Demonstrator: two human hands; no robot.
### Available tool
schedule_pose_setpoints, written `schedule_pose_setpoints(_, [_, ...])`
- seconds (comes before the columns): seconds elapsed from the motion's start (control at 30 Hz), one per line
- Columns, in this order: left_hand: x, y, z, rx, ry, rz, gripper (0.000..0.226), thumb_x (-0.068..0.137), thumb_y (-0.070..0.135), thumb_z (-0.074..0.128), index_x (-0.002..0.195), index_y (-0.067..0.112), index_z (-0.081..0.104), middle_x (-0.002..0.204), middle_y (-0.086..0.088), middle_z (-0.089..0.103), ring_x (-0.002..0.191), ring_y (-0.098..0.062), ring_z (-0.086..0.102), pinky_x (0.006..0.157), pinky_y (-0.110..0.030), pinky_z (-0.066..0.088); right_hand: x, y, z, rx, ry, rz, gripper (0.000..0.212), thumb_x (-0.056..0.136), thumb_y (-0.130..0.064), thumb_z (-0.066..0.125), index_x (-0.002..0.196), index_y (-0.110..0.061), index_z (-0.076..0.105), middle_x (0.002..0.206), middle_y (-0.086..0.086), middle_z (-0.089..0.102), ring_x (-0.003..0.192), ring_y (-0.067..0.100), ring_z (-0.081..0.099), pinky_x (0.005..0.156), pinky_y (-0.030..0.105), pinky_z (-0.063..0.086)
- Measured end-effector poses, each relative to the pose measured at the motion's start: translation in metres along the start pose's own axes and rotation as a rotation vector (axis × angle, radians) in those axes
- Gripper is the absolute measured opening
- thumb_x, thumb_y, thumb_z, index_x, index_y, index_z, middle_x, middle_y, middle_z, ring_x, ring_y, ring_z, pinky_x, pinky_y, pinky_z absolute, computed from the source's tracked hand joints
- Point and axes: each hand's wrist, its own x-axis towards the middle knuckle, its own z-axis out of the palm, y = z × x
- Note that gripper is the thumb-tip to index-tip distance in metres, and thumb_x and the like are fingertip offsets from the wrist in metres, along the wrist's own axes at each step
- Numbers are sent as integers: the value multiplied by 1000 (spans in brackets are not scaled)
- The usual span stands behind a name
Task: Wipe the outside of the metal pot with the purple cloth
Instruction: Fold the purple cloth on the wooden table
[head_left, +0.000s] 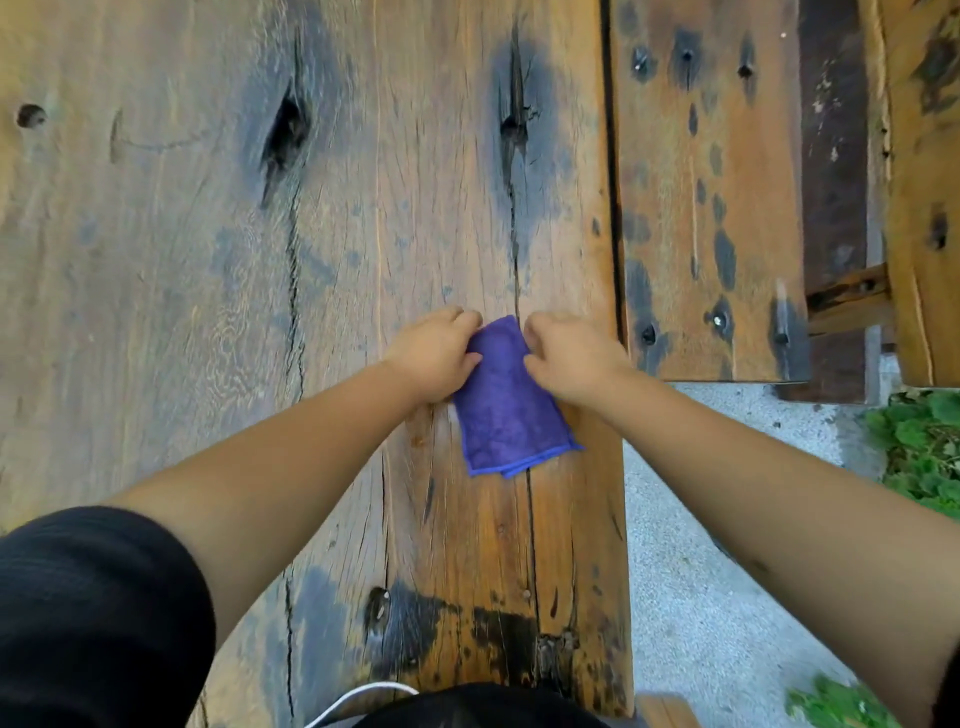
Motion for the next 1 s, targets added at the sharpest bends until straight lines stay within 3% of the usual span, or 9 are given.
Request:
schedule_pose_setpoints(0.1, [-1, 3, 13, -168, -54, -217, 41, 88, 40, 68, 118, 14, 56, 115, -8, 63, 104, -27, 60, 88, -43, 52, 24, 4, 2, -125, -41, -64, 52, 90, -38, 59, 137, -24, 41, 147, 9, 36, 127, 34, 44, 94, 44, 47])
schedule_pose_setpoints(0.2, [-2, 8, 23, -174, -37, -273, 40, 85, 39, 71, 112, 12, 58, 109, -9, 61, 102, -28, 58, 86, -41, 51, 35, 5, 7, -273, -124, -197, 62, 88, -41, 65, 143, -29, 38, 159, 7, 19, 141, 33, 24, 104, 46, 37])
schedule_pose_setpoints(0.27, [-4, 10, 25, -211, 8, -276, 32, 84, 34, 71, 106, 13, 60, 105, -9, 59, 100, -27, 56, 85, -40, 49, 39, 5, 8, -269, -105, -284, 45, 84, -35, 69, 123, -24, 51, 149, 6, 36, 136, 31, 29, 105, 45, 37])
schedule_pose_setpoints(0.4, [-14, 14, 19, -286, 62, -176, 12, 84, 19, 63, 92, 13, 56, 91, -6, 62, 88, -29, 59, 76, -43, 50, 34, 3, 3, -32, -86, -272, 28, 79, -21, 66, 92, -24, 41, 92, 0, 54, 93, 29, 56, 67, 37, 43])
schedule_pose_setpoints(0.6, [-39, 31, 8, -151, 215, -1, 12, 86, 19, 61, 86, 20, 50, 81, -1, 55, 79, -33, 60, 60, -37, 44, 1, 10, -2, -76, 61, -403, 14, 80, -13, 60, 88, -19, 49, 90, 5, 58, 88, 29, 55, 70, 42, 47])
schedule_pose_setpoints(0.67, [-55, 39, 15, -59, 239, 109, 9, 83, 16, 62, 89, 13, 57, 87, -8, 60, 79, -35, 62, 60, -36, 42, -18, 14, 3, -135, 92, -452, 15, 77, -10, 60, 85, -19, 50, 88, 4, 58, 87, 29, 56, 70, 40, 46])
schedule_pose_setpoints(0.77, [-79, 43, 33, 88, 32, 133, 18, 88, 20, 56, 105, 16, 58, 113, -8, 60, 102, -33, 60, 78, -41, 46, -49, 22, 21, -284, 68, -522, 18, 73, -16, 67, 88, -17, 58, 94, 6, 61, 91, 31, 58, 74, 38, 44])
schedule_pose_setpoints(0.87, [-100, 41, 54, 235, -109, 119, 29, 93, 32, 51, 120, 21, 57, 151, -4, 38, 126, -30, 49, 92, -42, 41, -72, 34, 42, -410, -14, -523, 28, 79, -34, 67, 103, -20, 64, 116, 2, 61, 110, 29, 55, 88, 42, 44])
schedule_pose_setpoints(1.0, [-116, 39, 67, 222, -129, 89, 45, 91, 44, 54, 131, 25, 54, 164, -2, 21, 139, -29, 33, 102, -45, 34, -81, 44, 51, -298, -12, -436, 36, 87, -45, 63, 118, -26, 64, 139, -7, 54, 128, 24, 46, 100, 44, 40])
